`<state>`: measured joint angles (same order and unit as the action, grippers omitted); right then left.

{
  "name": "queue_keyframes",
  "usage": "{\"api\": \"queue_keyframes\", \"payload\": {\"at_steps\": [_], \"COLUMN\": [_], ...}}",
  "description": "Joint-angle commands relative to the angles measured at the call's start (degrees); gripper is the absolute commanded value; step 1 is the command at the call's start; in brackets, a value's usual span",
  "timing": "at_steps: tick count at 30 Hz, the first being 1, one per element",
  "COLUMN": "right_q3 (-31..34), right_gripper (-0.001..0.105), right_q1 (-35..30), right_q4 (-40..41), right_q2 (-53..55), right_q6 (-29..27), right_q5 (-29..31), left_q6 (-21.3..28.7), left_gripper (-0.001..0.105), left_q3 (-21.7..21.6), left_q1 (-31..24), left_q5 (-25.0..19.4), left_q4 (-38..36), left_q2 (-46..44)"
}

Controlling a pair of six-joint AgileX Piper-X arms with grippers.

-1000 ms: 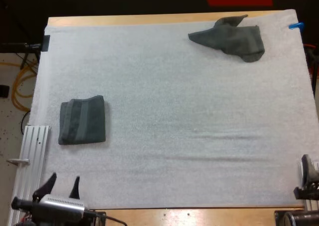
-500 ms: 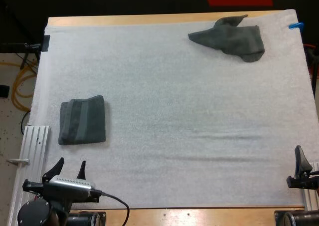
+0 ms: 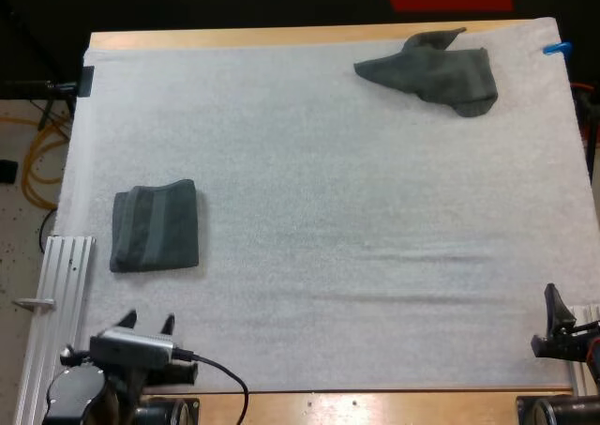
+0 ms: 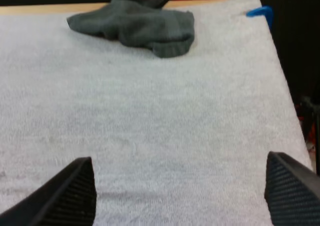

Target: Pick towel from pile fold and stack

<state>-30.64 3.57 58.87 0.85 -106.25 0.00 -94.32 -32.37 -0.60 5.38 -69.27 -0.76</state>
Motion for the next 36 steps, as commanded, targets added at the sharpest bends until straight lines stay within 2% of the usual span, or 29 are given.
{"api": "queue_keyframes", "payload": {"at_steps": [1, 3, 6, 9, 36], "right_q3": [0.1, 0.2, 0.8, 0.8, 0.9], "right_gripper": [0.069, 0.069, 0.069, 0.069, 0.069], "right_q1": [0.0, 0.0, 0.0, 0.0, 0.0], "right_q4": [0.1, 0.1, -0.4, -0.6, -0.7], "right_q2": [2.1, 2.1, 2.1, 2.1, 2.1], "right_q6": [-0.2, -0.2, -0.2, -0.1, 0.2], "right_q5": [0.0, 0.0, 0.0, 0.0, 0.0], "left_q6": [-0.5, 0.6, 0.7, -0.2, -0.3], "left_gripper": [0.048, 0.048, 0.048, 0.048, 0.048], "left_q3": [-0.5, 1.1, 4.7, 7.1, 7.2], "left_q1": [0.1, 0.1, 0.1, 0.9, 1.1], "left_q5": [0.3, -1.1, -1.6, -1.1, -0.8], "left_q4": [5.9, 14.3, 18.2, 19.1, 19.3], "left_q2": [-8.0, -7.9, -7.9, -7.8, -7.8]}}
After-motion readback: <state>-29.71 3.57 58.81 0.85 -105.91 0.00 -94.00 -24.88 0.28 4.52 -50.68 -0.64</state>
